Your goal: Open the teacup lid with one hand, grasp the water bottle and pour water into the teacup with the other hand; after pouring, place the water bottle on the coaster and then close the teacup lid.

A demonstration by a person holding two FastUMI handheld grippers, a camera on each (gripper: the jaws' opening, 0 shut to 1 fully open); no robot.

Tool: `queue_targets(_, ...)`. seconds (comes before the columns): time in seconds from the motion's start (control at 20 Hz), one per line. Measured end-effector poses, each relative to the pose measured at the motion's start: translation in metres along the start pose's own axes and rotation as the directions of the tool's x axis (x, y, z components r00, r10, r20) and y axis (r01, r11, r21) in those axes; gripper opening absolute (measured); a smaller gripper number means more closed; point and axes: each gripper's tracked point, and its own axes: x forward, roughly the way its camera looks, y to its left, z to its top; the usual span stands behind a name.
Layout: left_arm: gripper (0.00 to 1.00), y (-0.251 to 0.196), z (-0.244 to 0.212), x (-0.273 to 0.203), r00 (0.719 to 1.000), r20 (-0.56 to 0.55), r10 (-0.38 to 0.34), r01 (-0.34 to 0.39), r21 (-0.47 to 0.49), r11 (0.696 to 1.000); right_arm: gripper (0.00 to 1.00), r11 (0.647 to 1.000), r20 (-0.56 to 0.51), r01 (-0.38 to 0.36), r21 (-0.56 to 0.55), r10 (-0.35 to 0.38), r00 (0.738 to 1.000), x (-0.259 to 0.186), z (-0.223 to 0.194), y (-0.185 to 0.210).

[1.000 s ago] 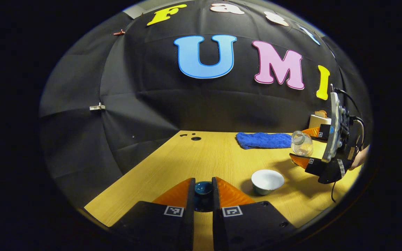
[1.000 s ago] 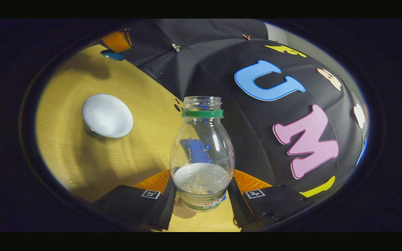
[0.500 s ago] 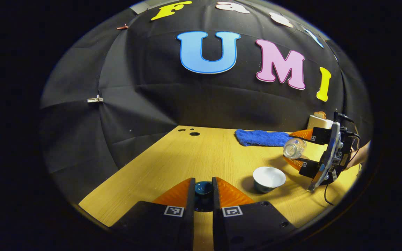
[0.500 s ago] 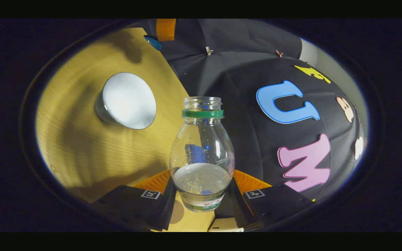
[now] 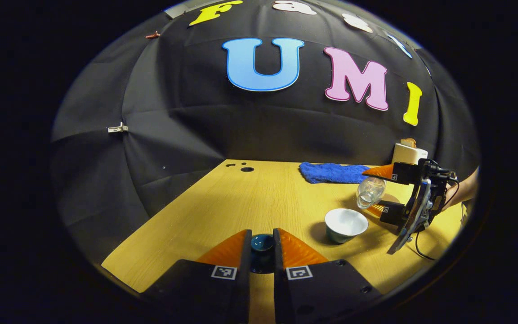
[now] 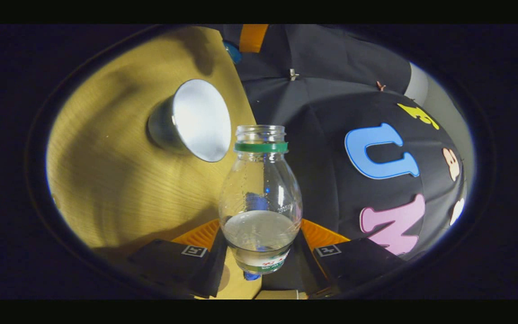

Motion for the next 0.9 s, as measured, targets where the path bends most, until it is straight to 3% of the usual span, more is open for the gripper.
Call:
queue_targets(0.5, 0.25, 0.005, -0.001, 0.006, 1.0, -0.005, 0.002, -0.002, 0.0, 1.0, 0.72, 0.996, 0.052, 0.022, -0.088, -0.017, 0.998, 0.014, 0.005, -0.006)
queue_targets(0.6, 0.29, 0.006, -0.002, 0.006, 1.0, -0.01, 0.007, -0.007, -0.004, 1.0, 0.71, 0.995, 0.056, 0.017, -0.098, -0.012, 0.998, 0.017, 0.003, -0.006)
queue_targets(0.65, 0.22, 0.007, -0.002, 0.005, 1.0, -0.01, 0.009, -0.009, -0.004, 1.0, 0.68, 0.994, 0.06, 0.021, -0.105, -0.015, 0.998, 0.019, 0.004, -0.007)
queue_targets(0.9, 0.29, 0.007, -0.005, 0.004, 1.0, -0.015, 0.012, -0.012, -0.003, 1.0, 0.72, 0.988, 0.097, 0.034, -0.15, -0.02, 0.995, 0.021, 0.008, -0.011)
